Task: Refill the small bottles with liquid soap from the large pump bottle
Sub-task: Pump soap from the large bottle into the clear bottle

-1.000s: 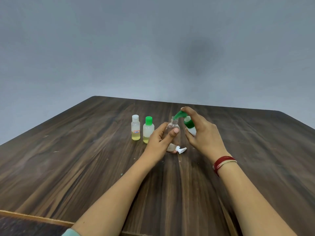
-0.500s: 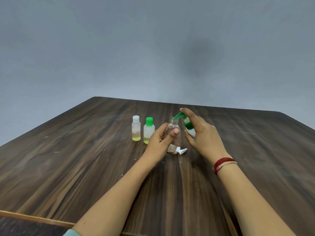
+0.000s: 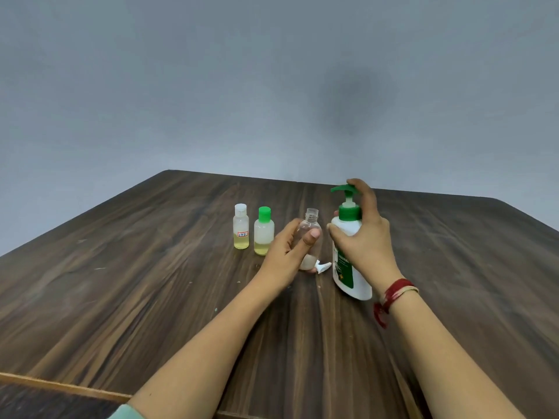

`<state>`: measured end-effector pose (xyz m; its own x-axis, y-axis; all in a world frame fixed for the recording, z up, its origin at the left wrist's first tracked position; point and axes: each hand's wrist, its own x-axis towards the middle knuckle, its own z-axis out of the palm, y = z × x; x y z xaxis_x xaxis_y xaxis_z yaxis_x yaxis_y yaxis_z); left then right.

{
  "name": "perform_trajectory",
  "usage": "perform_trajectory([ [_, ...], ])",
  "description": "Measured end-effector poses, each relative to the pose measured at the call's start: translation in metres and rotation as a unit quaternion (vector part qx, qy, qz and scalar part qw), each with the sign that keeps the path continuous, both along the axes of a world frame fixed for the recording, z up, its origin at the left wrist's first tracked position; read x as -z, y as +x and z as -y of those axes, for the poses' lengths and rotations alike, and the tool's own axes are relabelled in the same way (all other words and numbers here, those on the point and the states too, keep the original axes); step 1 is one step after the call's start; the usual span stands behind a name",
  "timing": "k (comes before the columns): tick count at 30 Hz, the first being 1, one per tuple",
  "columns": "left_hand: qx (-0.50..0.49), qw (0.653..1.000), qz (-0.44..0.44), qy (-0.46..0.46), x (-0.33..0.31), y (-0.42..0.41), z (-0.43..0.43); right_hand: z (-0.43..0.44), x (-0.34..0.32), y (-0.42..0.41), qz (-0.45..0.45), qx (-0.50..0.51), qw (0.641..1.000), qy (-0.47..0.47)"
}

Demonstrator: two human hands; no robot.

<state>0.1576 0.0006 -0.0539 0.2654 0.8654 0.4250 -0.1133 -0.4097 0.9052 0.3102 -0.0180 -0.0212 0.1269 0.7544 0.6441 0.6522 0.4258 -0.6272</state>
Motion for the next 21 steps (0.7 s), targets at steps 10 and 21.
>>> perform_trajectory([
  [10, -0.018, 0.998, -0.001, 0.054, -0.007, 0.002, 0.002, 0.005, 0.001, -0.011, 0.054, -0.007, 0.998, 0.015],
  [21, -0.035, 0.997, -0.005, 0.065, -0.011, 0.002, 0.001, 0.009, -0.003, -0.016, 0.074, -0.033, 0.997, 0.015],
])
